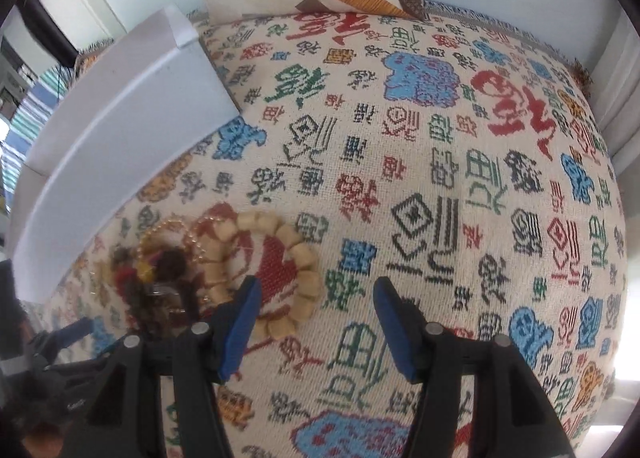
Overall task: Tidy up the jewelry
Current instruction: 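Lower the left tool to the black bead bracelet while the right tool reaches the wooden bead bracelet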
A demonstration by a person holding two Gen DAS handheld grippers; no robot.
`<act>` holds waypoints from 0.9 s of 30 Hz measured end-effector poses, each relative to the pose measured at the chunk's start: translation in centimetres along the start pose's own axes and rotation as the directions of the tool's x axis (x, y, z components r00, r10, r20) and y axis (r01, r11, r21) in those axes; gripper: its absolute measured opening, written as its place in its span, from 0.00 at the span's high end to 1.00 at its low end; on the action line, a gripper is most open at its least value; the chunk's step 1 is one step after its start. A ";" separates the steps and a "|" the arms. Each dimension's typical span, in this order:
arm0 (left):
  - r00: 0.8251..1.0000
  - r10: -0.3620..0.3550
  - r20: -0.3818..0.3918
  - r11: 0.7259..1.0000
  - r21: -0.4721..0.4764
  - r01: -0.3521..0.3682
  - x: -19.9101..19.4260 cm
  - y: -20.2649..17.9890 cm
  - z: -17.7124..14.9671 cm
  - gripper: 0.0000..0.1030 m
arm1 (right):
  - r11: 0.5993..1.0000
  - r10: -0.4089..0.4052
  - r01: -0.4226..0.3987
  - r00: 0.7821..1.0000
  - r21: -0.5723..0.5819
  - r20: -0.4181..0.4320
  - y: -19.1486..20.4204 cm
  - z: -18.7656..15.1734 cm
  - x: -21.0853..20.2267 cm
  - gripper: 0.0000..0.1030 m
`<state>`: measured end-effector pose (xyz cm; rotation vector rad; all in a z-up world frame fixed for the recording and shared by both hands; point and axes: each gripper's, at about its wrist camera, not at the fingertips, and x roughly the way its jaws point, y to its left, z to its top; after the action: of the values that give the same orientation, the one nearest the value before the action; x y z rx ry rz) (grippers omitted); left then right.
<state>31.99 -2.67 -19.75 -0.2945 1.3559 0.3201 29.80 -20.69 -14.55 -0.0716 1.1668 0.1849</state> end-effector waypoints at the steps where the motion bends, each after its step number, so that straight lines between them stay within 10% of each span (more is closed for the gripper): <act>1: 1.000 0.014 0.005 1.000 0.006 -0.014 0.2 -0.3 -0.1 0.05 | 0.999 -0.021 0.021 1.000 -0.026 -0.001 0.5 0.0 0.6 0.43; 14: 0.995 0.104 0.006 0.965 0.242 -0.103 0.8 1.1 -4.9 0.05 | 0.940 -0.265 0.264 0.964 -0.218 0.024 0.2 -5.2 1.1 0.43; 27: 0.997 0.074 -0.016 0.892 0.448 -0.059 -2.4 7.0 -11.2 0.05 | 0.962 -0.197 0.184 0.979 -0.202 -0.045 -2.6 -11.0 -3.6 0.43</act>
<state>18.70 -0.75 -19.65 0.1344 1.4314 0.0514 18.94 -25.27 -15.69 -0.3662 1.1962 0.1281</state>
